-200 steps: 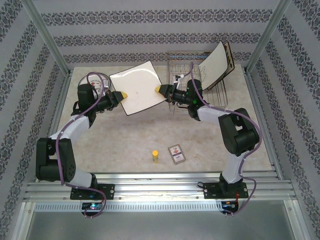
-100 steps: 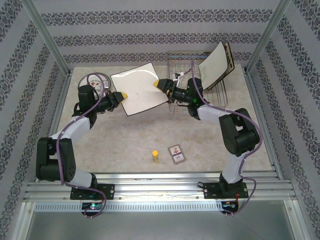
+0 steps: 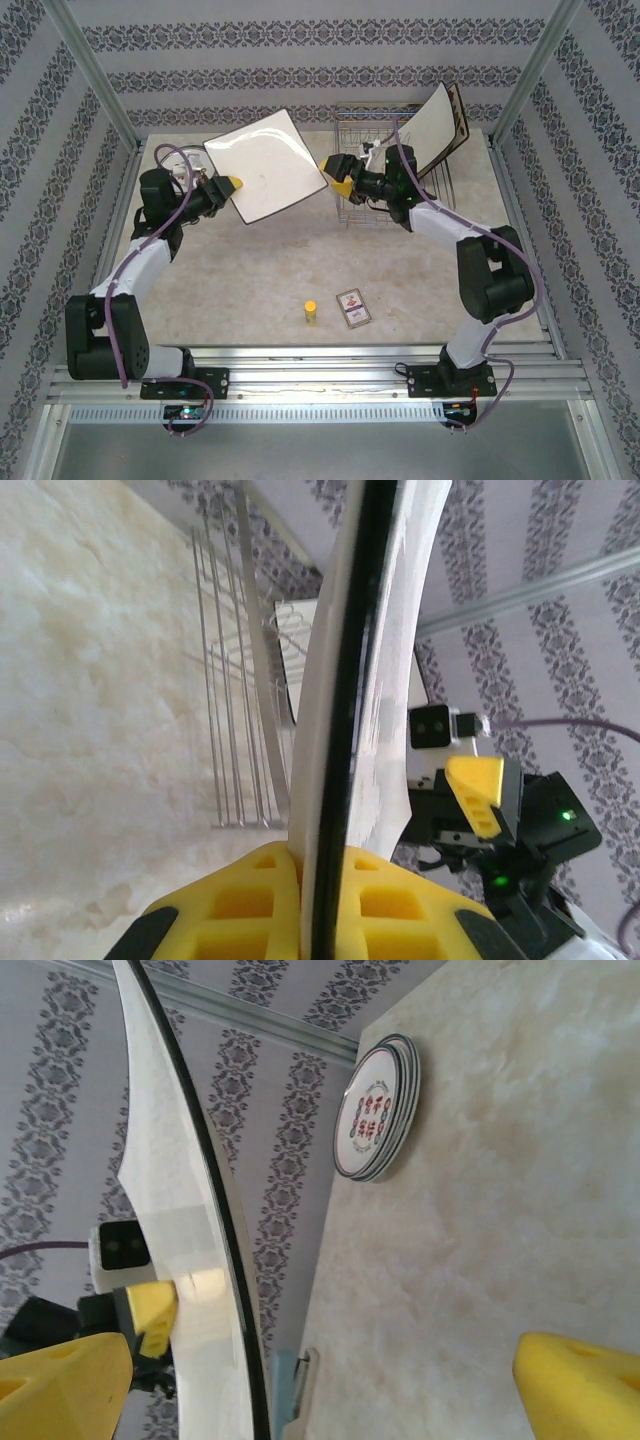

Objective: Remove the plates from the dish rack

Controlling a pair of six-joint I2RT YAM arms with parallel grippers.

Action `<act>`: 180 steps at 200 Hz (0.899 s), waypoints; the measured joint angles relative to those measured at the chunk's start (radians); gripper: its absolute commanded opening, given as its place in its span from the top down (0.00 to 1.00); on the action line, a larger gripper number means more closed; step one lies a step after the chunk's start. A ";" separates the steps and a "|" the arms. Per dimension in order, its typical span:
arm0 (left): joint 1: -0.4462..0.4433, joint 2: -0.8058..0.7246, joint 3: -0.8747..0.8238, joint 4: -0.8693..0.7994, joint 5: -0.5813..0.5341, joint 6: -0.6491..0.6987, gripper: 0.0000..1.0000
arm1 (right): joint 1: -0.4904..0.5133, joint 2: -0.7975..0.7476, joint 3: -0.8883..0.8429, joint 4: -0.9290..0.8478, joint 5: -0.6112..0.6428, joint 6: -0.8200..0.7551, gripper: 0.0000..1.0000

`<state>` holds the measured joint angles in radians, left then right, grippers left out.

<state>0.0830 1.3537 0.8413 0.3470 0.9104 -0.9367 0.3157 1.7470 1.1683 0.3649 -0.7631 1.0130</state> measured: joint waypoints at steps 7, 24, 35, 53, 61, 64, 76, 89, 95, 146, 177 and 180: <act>0.007 -0.012 -0.005 0.000 -0.020 0.000 1.00 | 0.000 -0.016 0.029 -0.076 0.014 -0.039 0.02; 0.016 -0.033 -0.024 0.002 -0.076 -0.003 1.00 | -0.007 -0.060 0.123 -0.296 0.077 -0.168 0.02; 0.016 -0.038 -0.044 0.003 -0.113 -0.010 1.00 | -0.013 -0.089 0.192 -0.443 0.136 -0.257 0.02; 0.015 -0.038 -0.079 0.004 -0.182 -0.019 1.00 | -0.020 -0.130 0.294 -0.665 0.254 -0.392 0.02; 0.010 -0.038 -0.095 0.004 -0.214 -0.022 1.00 | -0.026 -0.144 0.329 -0.746 0.312 -0.445 0.02; 0.009 -0.038 -0.102 0.003 -0.232 -0.023 1.00 | -0.026 -0.150 0.340 -0.776 0.338 -0.469 0.02; -0.002 -0.038 -0.122 0.002 -0.295 -0.026 1.00 | -0.034 -0.174 0.379 -0.899 0.436 -0.549 0.02; -0.022 -0.038 -0.135 0.000 -0.371 -0.030 1.00 | -0.040 -0.190 0.407 -1.017 0.533 -0.619 0.02; -0.034 -0.038 -0.139 0.000 -0.406 -0.031 1.00 | -0.044 -0.194 0.418 -1.064 0.572 -0.646 0.02; -0.193 -0.022 -0.195 0.061 -0.740 -0.071 1.00 | -0.065 -0.202 0.443 -1.342 0.800 -0.802 0.02; -0.307 0.049 -0.204 0.138 -0.938 -0.098 1.00 | -0.065 -0.229 0.443 -1.400 0.843 -0.838 0.02; -0.317 0.057 -0.204 0.148 -0.957 -0.101 1.00 | -0.065 -0.232 0.443 -1.402 0.845 -0.840 0.02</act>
<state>-0.2340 1.4109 0.6376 0.4950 -0.0467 -1.0374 0.2504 1.5146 1.6108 -1.0370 0.0818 0.1734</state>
